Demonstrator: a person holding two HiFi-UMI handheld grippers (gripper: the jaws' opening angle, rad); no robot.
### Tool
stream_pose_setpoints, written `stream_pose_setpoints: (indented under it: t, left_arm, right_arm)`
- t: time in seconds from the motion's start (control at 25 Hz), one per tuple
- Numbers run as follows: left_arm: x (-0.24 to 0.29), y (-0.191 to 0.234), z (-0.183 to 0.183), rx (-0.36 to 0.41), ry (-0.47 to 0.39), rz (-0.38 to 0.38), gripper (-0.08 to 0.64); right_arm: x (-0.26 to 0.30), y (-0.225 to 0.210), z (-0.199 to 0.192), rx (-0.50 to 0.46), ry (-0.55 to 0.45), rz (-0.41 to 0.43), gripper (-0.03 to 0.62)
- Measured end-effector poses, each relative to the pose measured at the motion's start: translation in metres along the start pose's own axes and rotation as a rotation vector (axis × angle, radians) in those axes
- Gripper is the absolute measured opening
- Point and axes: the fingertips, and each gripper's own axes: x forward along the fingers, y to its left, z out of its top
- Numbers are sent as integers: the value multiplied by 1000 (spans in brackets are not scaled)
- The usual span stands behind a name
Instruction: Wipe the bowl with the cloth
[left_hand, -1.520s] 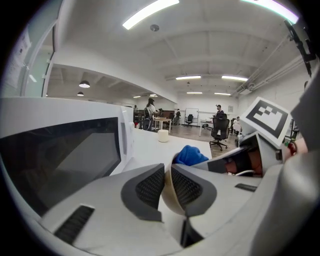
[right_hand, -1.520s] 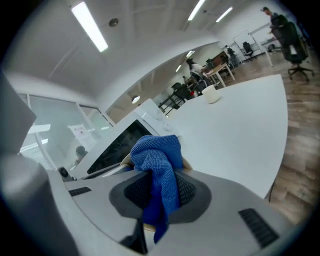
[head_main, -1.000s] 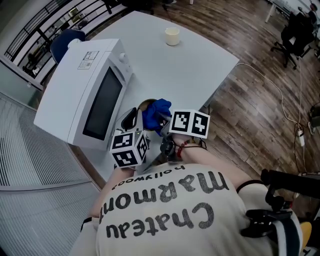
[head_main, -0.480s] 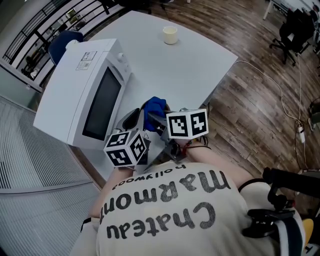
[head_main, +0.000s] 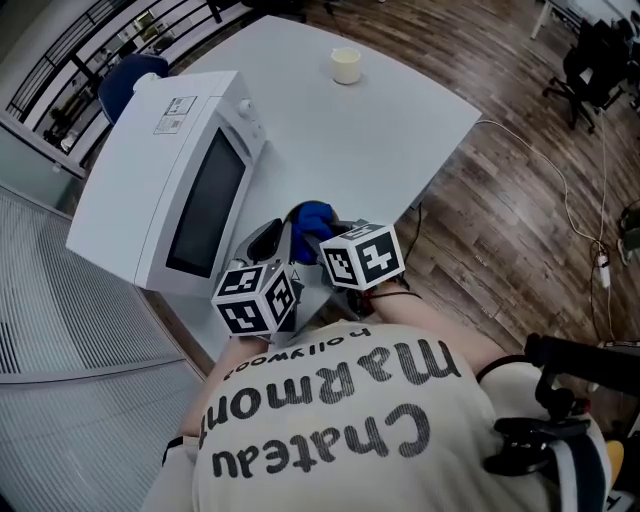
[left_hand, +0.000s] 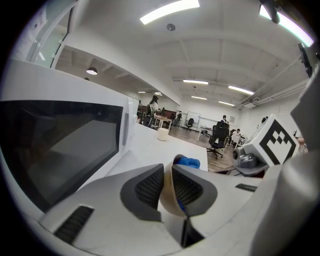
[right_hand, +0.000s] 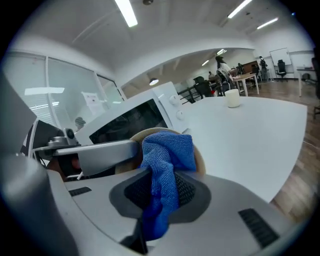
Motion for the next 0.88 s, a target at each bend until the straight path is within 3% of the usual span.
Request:
stream_pose_setpoints:
  t: [0.2,0.88]
  left_arm:
    - [1,8,-8,-19,19,13,55]
    - [6,24,-30,-56,72,59,54]
  right_arm:
    - [8,-11,-17,100,52,7,62]
    - [1,-38,-21,72,84,-92,63]
